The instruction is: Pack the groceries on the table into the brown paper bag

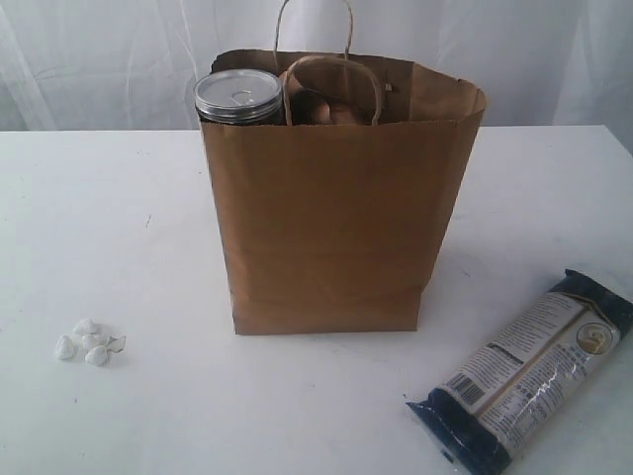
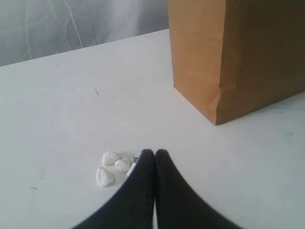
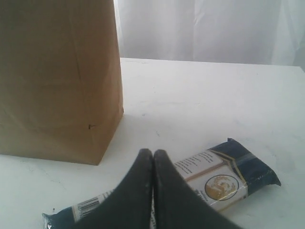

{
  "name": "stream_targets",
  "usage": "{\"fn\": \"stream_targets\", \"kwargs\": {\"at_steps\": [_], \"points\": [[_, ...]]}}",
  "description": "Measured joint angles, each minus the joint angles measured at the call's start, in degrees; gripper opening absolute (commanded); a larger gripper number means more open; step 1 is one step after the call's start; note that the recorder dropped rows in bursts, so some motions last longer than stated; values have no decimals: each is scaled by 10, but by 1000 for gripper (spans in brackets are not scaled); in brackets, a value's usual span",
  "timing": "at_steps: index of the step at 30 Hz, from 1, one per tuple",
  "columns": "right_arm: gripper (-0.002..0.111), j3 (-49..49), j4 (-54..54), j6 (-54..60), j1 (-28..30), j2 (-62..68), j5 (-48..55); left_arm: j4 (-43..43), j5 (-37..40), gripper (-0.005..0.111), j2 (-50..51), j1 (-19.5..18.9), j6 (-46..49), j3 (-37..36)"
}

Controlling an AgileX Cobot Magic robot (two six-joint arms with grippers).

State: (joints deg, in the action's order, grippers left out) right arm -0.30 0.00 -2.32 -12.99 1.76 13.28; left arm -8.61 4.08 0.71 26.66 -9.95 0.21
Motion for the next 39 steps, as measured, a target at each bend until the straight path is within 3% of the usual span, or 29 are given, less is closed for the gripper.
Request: {"fn": "stream_targets", "kwargs": {"at_steps": [39], "points": [[0, 0, 0, 20, 0, 0, 0, 0, 0, 0, 0, 0, 0, 0]]}}
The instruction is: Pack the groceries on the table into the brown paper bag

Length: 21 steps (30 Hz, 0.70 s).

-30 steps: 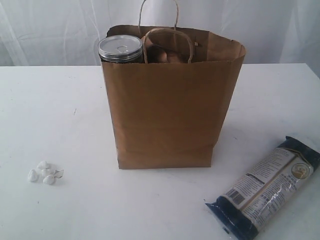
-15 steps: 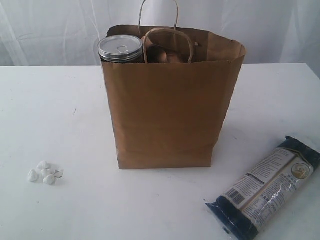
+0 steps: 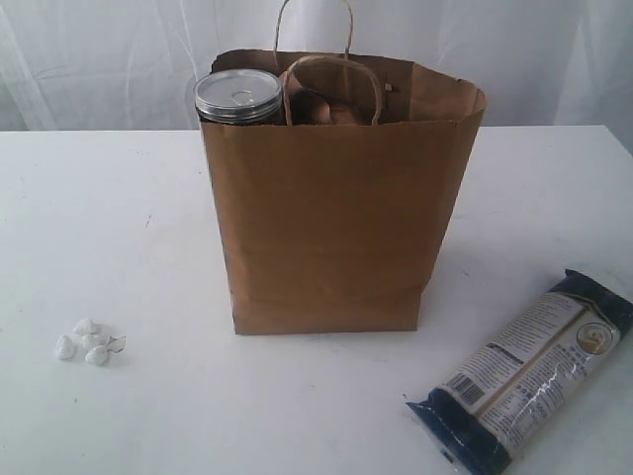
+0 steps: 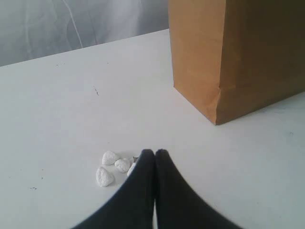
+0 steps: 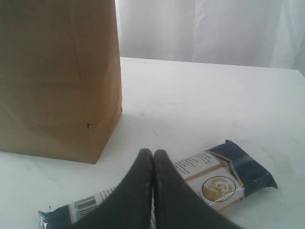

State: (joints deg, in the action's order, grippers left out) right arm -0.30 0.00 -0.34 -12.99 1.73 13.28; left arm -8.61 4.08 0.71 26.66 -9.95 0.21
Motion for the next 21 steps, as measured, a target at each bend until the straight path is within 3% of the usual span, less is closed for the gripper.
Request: {"fn": "stream_targets", "kwargs": {"at_steps": [21], "points": [[0, 0, 0, 21, 0, 0, 0, 0, 0, 0, 0, 0, 0, 0]]}}
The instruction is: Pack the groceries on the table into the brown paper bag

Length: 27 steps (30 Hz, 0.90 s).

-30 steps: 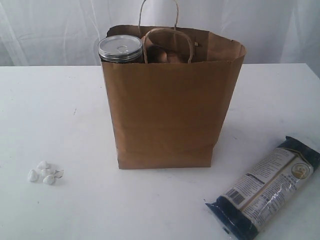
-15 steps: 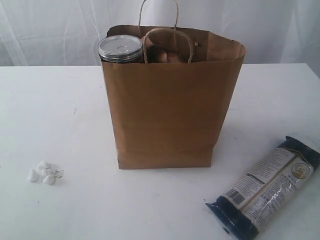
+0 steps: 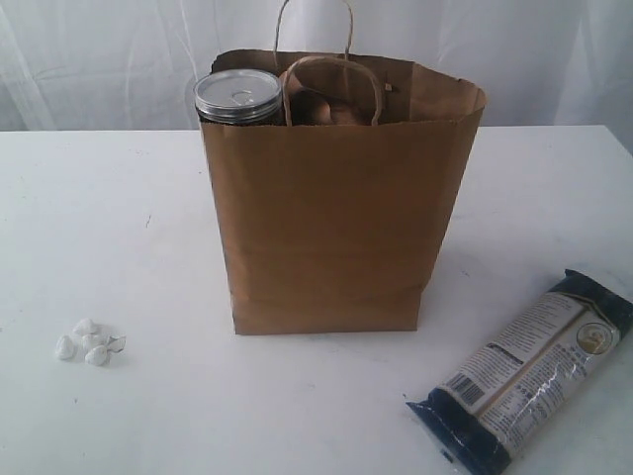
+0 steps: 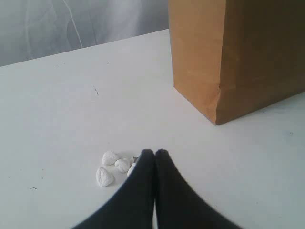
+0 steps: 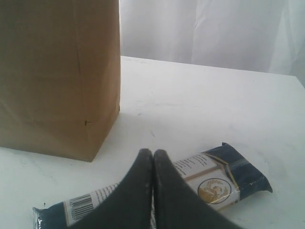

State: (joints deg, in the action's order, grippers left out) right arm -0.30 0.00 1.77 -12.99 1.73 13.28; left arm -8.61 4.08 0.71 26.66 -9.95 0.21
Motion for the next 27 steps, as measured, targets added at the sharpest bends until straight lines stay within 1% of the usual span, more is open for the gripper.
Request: {"fn": "stream_targets", "kwargs": {"at_steps": [22, 24, 27], "points": [[0, 0, 4, -3, 0, 0, 0, 0, -2, 0, 0, 0, 0, 0], [0, 0, 4, -3, 0, 0, 0, 2, -22, 0, 0, 0, -9, 0], [0, 0, 4, -3, 0, 0, 0, 30, -74, 0, 0, 0, -79, 0]]}}
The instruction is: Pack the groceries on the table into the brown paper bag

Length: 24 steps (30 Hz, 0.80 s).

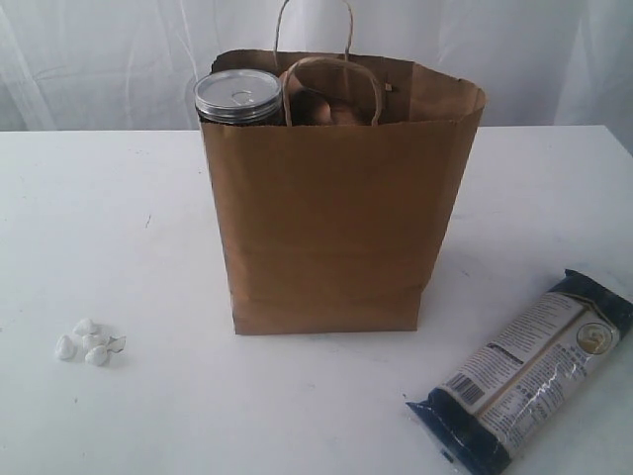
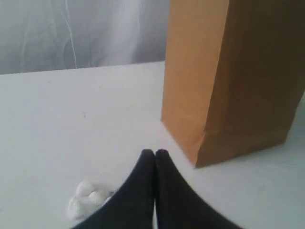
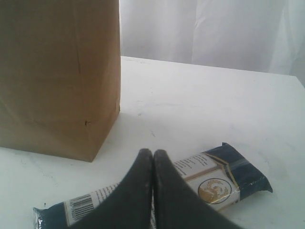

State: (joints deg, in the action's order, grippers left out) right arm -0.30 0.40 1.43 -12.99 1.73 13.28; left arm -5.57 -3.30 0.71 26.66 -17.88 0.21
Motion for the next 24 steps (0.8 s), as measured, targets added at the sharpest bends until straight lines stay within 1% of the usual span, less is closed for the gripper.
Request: {"fn": "stream_targets", "kwargs": {"at_steps": [4, 6, 13, 16, 21, 23, 24], "points": [[0, 0, 0, 0, 0, 0, 0, 18, -91, 0, -1, 0, -146, 0], [0, 0, 0, 0, 0, 0, 0, 20, -135, 0, -1, 0, -191, 0], [0, 0, 0, 0, 0, 0, 0, 23, -348, 0, -2, 0, -318, 0], [0, 0, 0, 0, 0, 0, 0, 31, -422, 0, -2, 0, -340, 0], [0, 0, 0, 0, 0, 0, 0, 32, -511, 0, -2, 0, -359, 0], [0, 0, 0, 0, 0, 0, 0, 29, -509, 0, -2, 0, -375, 2], [0, 0, 0, 0, 0, 0, 0, 21, -492, 0, -2, 0, -378, 9]]}}
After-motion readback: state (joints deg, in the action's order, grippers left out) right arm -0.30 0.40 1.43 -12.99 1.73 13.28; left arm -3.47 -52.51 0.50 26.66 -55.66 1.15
